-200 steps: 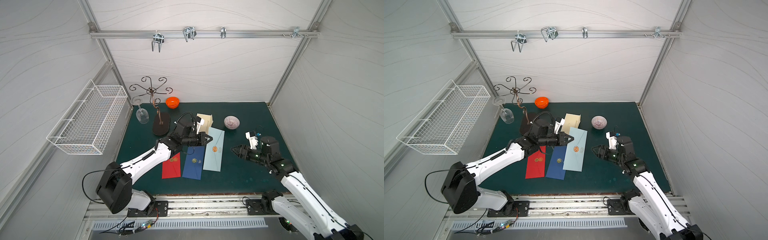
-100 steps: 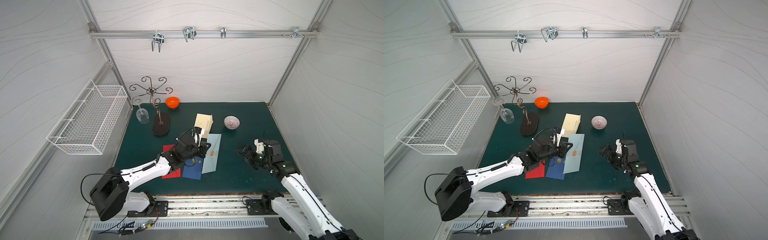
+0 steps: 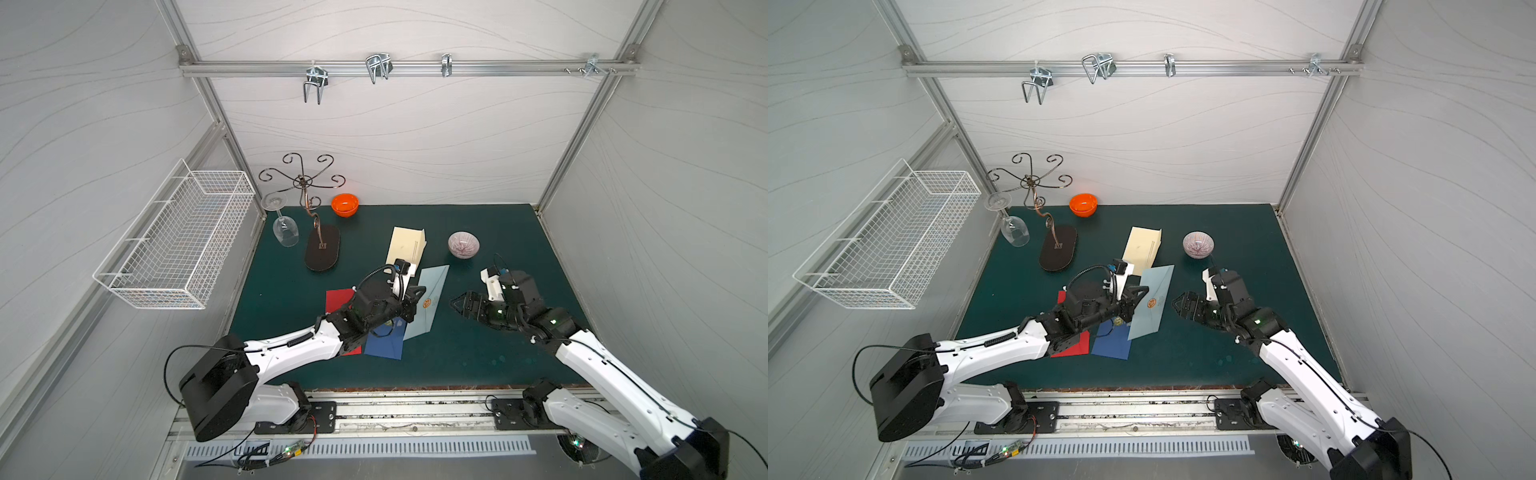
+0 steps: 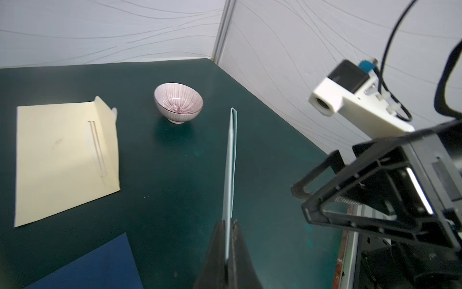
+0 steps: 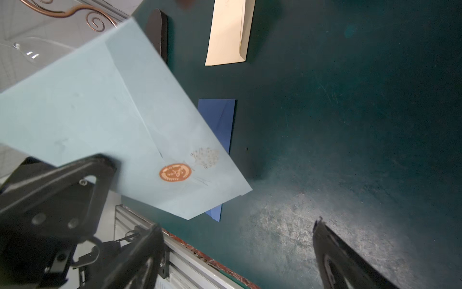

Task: Open the envelope
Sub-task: Open the envelope flap on the envelope.

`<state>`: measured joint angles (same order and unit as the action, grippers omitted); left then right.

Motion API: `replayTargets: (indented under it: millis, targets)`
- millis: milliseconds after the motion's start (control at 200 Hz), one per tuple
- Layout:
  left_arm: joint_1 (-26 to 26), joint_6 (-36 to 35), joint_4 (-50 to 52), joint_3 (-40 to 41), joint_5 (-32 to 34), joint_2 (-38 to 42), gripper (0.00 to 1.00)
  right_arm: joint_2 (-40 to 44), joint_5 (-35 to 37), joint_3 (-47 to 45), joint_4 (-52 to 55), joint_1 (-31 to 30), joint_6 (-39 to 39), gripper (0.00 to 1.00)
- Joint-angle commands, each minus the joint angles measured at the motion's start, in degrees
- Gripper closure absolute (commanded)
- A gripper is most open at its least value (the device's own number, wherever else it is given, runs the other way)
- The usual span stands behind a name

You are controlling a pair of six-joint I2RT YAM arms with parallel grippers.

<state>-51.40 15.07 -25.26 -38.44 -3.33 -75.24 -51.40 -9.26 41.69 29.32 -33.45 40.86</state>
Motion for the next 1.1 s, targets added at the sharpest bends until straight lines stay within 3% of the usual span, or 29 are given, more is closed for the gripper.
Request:
replayTargets:
  millis: [0, 200, 640, 1096]
  targets:
    - [-3.1, -5.0, -2.5, -3.4, 3.0, -1.4, 1.0, -0.4, 8.1, 1.9, 2.8, -2.8, -1.9, 0.06]
    - [-6.2, -3.8, -1.4, -5.4, 8.2, -4.0, 1.0, 0.8, 12.6, 2.6, 4.0, -4.4, -1.6, 0.08]
    - [-6.4, -0.8, 3.4, -6.8, 11.4, -4.5, 1.0, 1.7, 16.0, 2.5, 4.9, -4.4, 1.2, 0.07]
    - [-6.5, 1.4, 5.4, -7.8, 10.9, -5.4, 1.0, 0.5, 13.5, 1.9, 3.8, -4.4, 3.5, 0.06]
